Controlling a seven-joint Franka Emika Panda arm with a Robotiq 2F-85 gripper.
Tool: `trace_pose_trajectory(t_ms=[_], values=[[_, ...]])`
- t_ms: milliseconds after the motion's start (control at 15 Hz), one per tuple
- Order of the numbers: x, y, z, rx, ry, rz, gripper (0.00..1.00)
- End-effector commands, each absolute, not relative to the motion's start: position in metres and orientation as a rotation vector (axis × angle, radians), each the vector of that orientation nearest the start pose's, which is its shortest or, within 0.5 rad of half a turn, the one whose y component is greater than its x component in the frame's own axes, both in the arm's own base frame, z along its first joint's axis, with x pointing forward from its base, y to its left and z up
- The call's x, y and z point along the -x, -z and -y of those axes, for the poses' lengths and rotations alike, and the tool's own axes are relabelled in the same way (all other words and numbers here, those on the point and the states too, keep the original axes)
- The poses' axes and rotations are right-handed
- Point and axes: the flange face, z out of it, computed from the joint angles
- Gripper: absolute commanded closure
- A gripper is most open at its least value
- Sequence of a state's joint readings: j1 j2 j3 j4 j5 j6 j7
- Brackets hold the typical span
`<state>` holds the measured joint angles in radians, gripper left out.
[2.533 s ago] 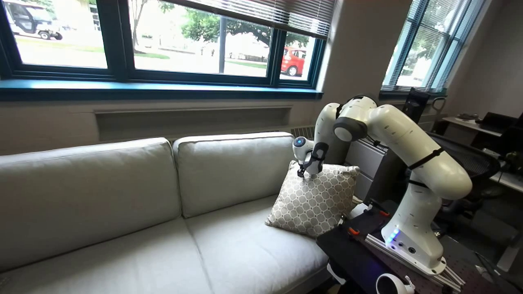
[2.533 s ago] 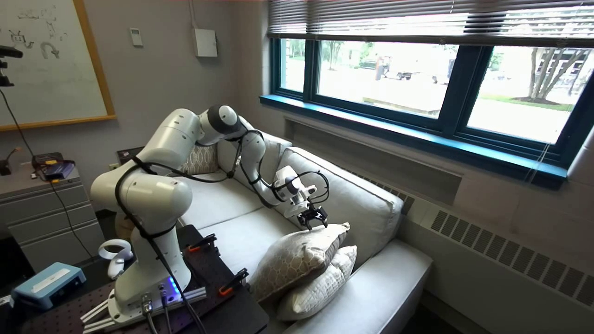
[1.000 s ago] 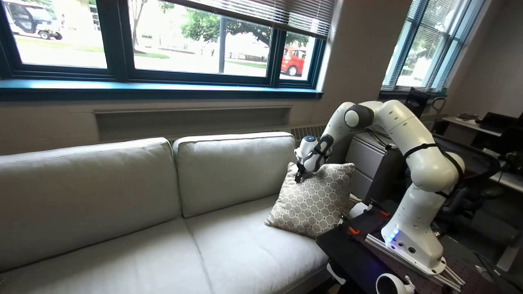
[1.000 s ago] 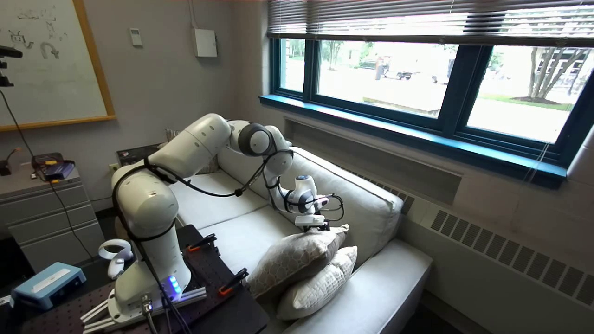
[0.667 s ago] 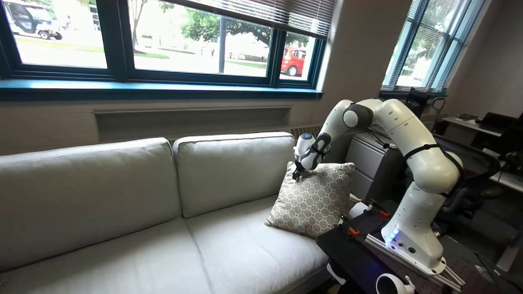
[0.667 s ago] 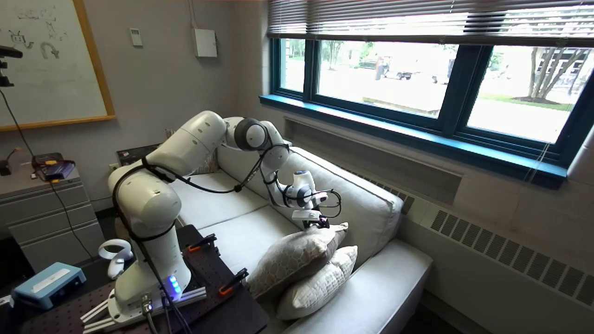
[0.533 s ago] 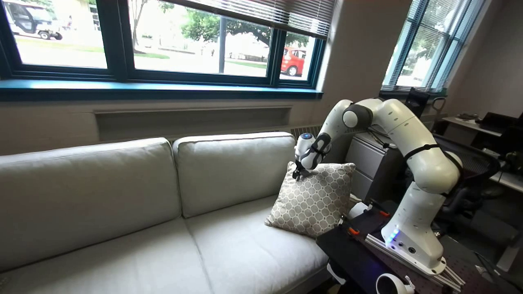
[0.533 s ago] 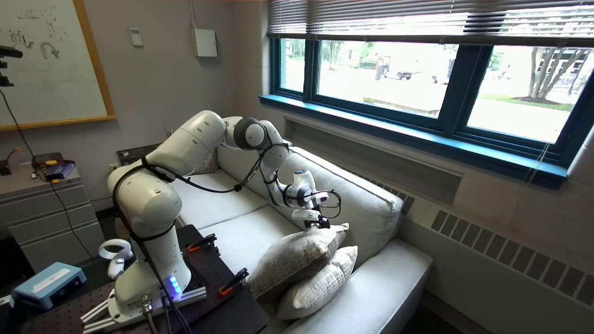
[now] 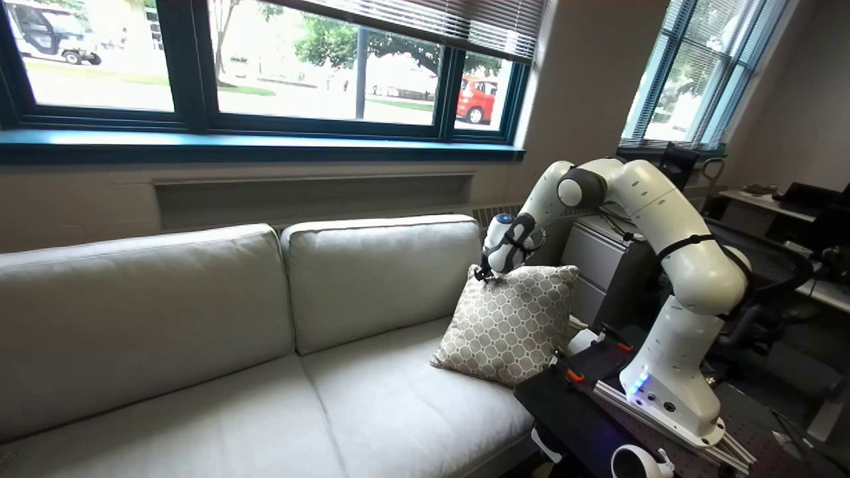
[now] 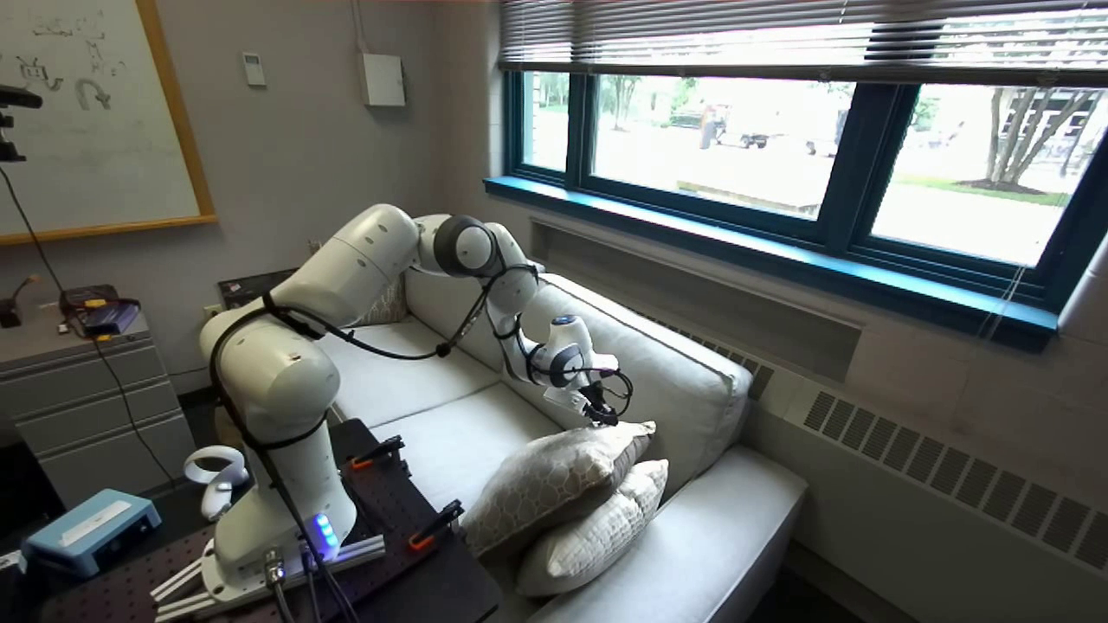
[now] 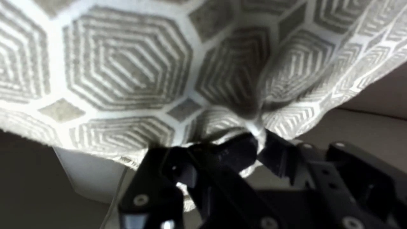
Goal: Set the two pillows against the armrest
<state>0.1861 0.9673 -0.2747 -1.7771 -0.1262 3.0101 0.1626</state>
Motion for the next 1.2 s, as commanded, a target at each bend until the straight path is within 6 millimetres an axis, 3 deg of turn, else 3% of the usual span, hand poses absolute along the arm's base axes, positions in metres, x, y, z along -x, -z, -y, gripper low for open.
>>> trace_pose_trajectory(t_ms=[0,400,867,1000,1067,1133], values=[[-0.64,-0.08,0.033,3.284,0.576,-0.06,0.98],[-0.625,-0.11,0.039,3.265,0.731,-0.174,0.97],[-0.614,-0.139,0.061,3.147,0.993,-0.748,0.98],[-0.615,-0.138,0.058,3.232,0.935,-0.634,0.99],[-0.615,-0.136,0.053,3.267,0.882,-0.52,0.75],[-0.617,-0.133,0.048,3.283,0.836,-0.384,0.75]])
